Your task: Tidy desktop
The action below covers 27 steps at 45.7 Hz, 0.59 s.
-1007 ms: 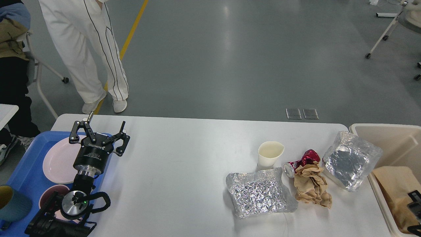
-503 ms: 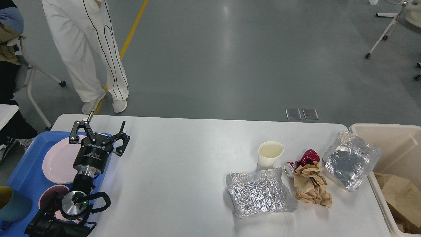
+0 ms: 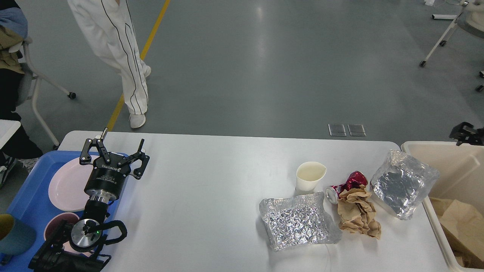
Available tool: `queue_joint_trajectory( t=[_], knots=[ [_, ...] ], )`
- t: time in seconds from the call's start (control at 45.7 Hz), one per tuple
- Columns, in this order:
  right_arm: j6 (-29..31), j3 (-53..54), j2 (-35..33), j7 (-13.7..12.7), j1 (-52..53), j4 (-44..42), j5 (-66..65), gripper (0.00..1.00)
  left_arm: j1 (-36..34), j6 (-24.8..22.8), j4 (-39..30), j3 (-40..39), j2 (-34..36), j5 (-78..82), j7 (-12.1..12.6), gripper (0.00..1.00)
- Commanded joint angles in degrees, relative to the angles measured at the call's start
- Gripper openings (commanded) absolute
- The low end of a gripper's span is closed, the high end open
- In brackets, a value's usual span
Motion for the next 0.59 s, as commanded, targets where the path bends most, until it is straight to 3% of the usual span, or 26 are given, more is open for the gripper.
queue_joint_trajectory(
  t=[0.0, 0.131, 0.328, 0.569],
  knots=[
    [8.64, -2.03, 4.63, 0.0, 11.11, 7.29, 0.13, 1.0, 0.0, 0.01, 0.0, -0.01, 0.0, 0.0, 0.0, 0.96],
    [15.77, -1.77, 7.71, 0.0, 21.22, 15.45, 0.39, 1.0, 0.0, 0.01, 0.0, -0.01, 0.0, 0.0, -0.09, 0.96],
    [16.04, -2.03, 7.62, -0.09, 35.2, 33.74, 2.85, 1.0, 0.0, 0.01, 0.0, -0.01, 0.09, 0.0, -0.09, 0.96],
    [13.67, -1.95, 8.06, -0.09, 40.49, 44.21, 4.87, 0.97, 0.0, 0.01, 0.0, -0.01, 0.09, 0.0, -0.09, 0.96]
  ],
)
